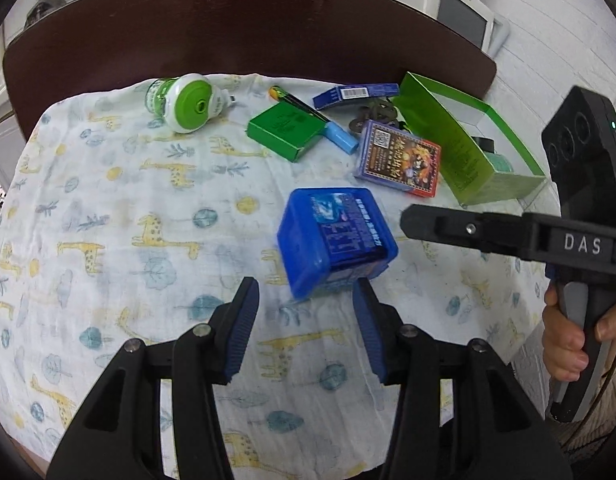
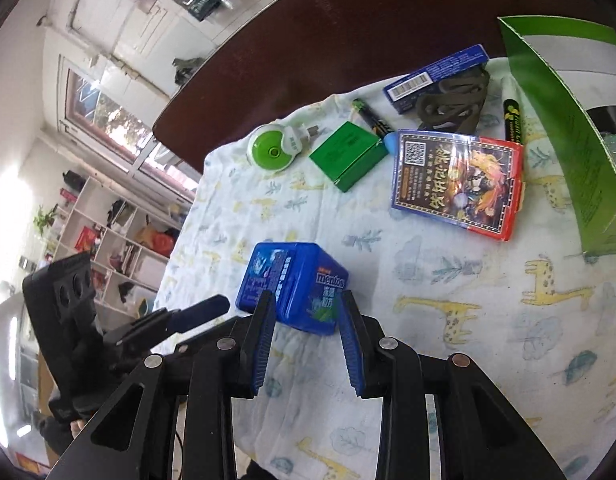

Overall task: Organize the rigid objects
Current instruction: 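Lift the blue box with the right gripper and carry it over the green box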

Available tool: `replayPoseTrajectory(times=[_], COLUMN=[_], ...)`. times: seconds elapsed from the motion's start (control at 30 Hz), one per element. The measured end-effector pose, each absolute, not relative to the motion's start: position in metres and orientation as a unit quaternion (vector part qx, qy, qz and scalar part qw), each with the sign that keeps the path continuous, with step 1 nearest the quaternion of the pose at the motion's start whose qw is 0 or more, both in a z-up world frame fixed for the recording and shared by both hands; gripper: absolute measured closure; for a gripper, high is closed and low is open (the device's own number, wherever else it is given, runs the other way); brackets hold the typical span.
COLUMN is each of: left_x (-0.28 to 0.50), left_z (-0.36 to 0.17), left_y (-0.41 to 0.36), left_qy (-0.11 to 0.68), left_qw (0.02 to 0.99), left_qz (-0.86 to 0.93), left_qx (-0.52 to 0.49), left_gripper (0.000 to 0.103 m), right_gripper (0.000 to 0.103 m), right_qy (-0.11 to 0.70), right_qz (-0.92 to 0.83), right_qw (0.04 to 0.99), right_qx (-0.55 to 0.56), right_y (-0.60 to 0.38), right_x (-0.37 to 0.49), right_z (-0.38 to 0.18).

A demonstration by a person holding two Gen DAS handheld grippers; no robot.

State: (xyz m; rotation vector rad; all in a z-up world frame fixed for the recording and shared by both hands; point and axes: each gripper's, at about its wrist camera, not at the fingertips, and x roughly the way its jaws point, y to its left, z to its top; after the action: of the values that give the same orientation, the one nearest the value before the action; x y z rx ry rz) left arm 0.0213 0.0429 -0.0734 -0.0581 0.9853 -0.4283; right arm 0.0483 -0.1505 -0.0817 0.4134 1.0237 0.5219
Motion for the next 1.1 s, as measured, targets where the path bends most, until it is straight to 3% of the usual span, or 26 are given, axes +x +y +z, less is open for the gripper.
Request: replayPoseTrajectory(times=[0.1, 0.23, 0.67, 1.1], left_x=[0.027, 0.038, 0.047, 0.047], left_z=[-0.083, -0.091, -0.086, -0.036], left_y=[0.032, 0.027, 0.019, -0.035], left_qy=[0.478, 0.484, 0.471, 0.426], left_qw=[0.853, 0.849, 0.856, 0.871], left_qz=[-0.21, -0.213, -0.212, -0.241], left_qx=[-0.021, -0.024, -0.006, 0.045], left_gripper=[0.056, 0.057, 0.056, 0.055], right_gripper=[0.069, 0.059, 0.058, 0.058], right_qy=[0.484, 0.491, 0.495, 0.435], right_qz=[0.237, 0.234, 0.235, 0.218], right_qw=[0.818, 0.814, 0.823, 0.858], right_qx=[0.2, 0.203, 0.147, 0.162], right_y=[-0.145, -0.134, -0.108, -0.157], right_x=[0.05, 0.055, 0.062, 0.044], right_z=[-0.082, -0.084, -0.084, -0.04])
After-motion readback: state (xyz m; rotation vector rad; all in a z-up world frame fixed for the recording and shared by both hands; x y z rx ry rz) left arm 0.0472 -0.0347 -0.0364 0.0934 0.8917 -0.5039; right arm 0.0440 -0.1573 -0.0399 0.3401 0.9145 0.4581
